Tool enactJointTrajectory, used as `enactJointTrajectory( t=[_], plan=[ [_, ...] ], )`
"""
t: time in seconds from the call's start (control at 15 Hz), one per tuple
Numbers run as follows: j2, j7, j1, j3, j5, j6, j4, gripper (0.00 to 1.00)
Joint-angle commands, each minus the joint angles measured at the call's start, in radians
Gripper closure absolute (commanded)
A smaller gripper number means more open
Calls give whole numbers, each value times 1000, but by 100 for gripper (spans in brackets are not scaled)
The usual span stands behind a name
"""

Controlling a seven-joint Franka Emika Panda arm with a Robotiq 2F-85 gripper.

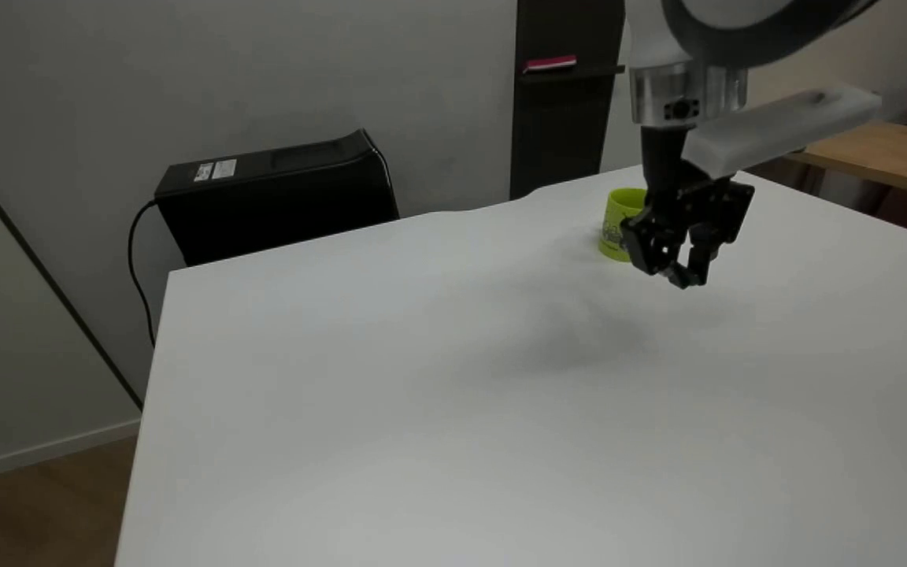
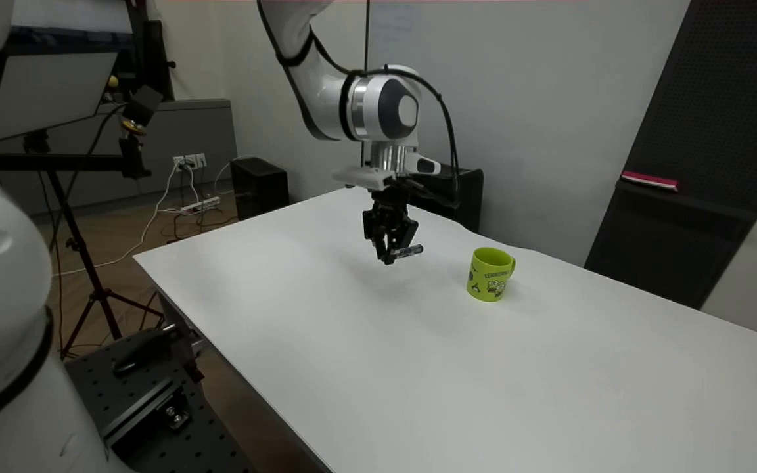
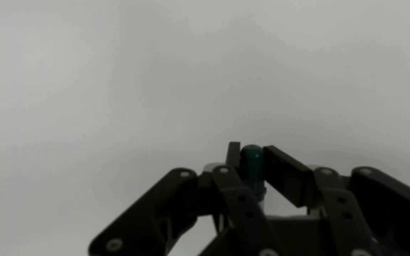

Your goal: Put the black marker in the mug

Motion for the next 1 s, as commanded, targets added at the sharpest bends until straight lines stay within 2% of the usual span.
enactJointTrajectory(
  t=[0.0, 0.2, 0.47, 0.93],
  plan=[
    [-137, -121, -93, 54, 40, -115, -29, 96],
    [-163, -190, -153, 70, 98, -224, 14, 96],
    [-107, -217, -207, 67, 158, -377, 110, 96],
    [58, -209, -240, 67, 190, -478, 305, 96]
  ],
)
